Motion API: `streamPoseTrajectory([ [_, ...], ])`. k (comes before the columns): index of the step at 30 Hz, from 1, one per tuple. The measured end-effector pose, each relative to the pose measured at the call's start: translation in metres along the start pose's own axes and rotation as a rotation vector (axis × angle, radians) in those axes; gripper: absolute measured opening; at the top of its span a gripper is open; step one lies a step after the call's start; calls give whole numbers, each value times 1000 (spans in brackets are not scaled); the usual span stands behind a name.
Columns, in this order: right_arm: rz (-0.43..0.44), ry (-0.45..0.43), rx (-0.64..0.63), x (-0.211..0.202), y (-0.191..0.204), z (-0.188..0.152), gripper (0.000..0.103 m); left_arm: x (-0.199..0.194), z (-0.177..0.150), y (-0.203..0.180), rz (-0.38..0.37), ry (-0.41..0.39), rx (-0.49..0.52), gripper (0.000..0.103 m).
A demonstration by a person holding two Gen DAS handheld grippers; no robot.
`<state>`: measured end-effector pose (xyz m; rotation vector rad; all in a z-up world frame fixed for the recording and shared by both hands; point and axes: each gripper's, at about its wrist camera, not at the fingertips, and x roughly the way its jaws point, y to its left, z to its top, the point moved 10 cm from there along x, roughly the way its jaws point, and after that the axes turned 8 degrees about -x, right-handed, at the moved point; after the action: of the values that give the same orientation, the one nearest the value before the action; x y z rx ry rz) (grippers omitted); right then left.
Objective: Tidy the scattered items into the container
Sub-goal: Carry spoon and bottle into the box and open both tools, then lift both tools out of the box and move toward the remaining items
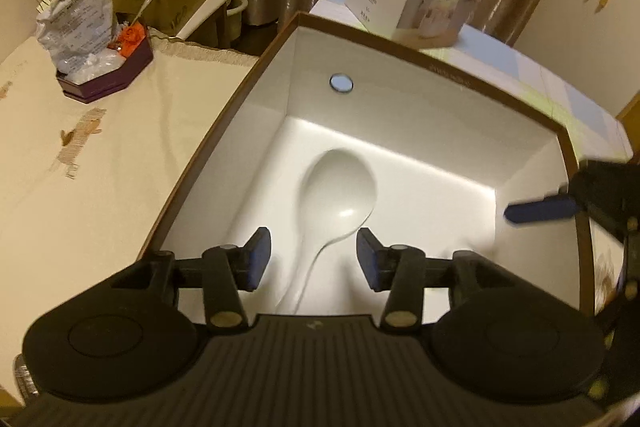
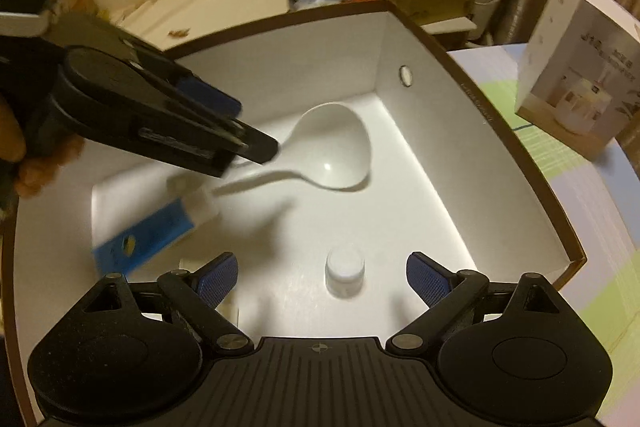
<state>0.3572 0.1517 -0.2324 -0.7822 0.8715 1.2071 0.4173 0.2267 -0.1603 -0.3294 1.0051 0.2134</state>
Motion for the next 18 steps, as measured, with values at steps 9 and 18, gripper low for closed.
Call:
streamPoseTrajectory([
  [9,8,-3,-65,-11,23,-9,96,-32,-36,14,50,20,11,51],
  [18,-11,-47,-69,-37,50,-9,96,-58,-51,18,80,-9,15,63],
])
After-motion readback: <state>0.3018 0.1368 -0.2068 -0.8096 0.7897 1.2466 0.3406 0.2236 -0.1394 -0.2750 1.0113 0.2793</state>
